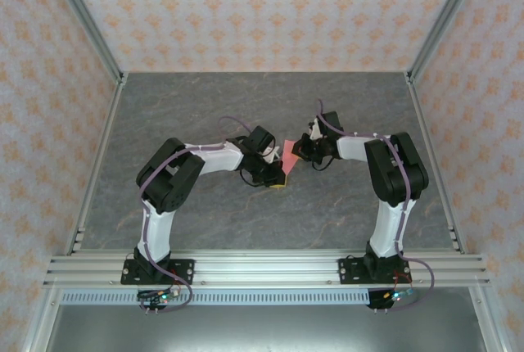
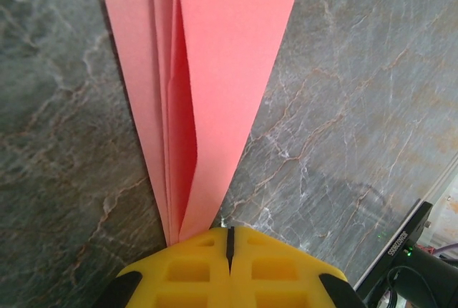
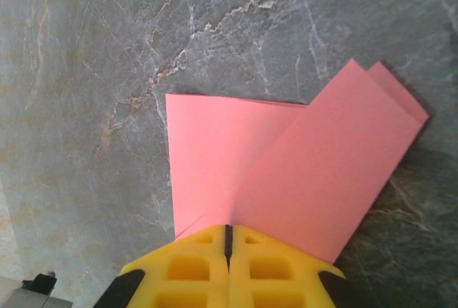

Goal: Fold a paper plane with a square sheet of paper (fold left side to right side)
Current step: Fold the wing for the fifth time at the center of the table.

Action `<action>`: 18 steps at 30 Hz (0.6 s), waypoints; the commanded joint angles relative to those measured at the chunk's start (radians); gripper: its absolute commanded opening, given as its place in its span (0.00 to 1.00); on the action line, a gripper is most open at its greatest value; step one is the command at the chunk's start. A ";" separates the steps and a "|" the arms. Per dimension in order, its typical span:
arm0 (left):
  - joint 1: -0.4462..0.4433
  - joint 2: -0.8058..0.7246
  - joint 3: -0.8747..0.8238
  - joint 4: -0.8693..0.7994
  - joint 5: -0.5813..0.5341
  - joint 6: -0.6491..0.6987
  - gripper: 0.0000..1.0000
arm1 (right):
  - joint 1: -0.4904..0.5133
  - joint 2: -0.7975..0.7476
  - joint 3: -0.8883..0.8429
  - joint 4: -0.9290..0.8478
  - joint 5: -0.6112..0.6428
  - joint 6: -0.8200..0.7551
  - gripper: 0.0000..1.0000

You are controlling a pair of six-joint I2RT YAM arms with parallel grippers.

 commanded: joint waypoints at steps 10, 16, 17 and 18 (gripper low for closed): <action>0.041 -0.019 -0.121 -0.022 0.018 0.001 0.02 | -0.003 0.059 0.027 -0.135 0.089 -0.027 0.00; 0.045 -0.076 -0.174 -0.010 0.055 0.011 0.01 | -0.002 0.056 0.030 -0.120 0.070 -0.018 0.00; 0.048 -0.094 -0.181 0.002 0.066 0.004 0.01 | -0.002 0.056 0.030 -0.119 0.068 -0.018 0.00; 0.052 -0.110 -0.182 0.014 0.076 -0.003 0.01 | -0.003 0.055 0.030 -0.120 0.068 -0.018 0.00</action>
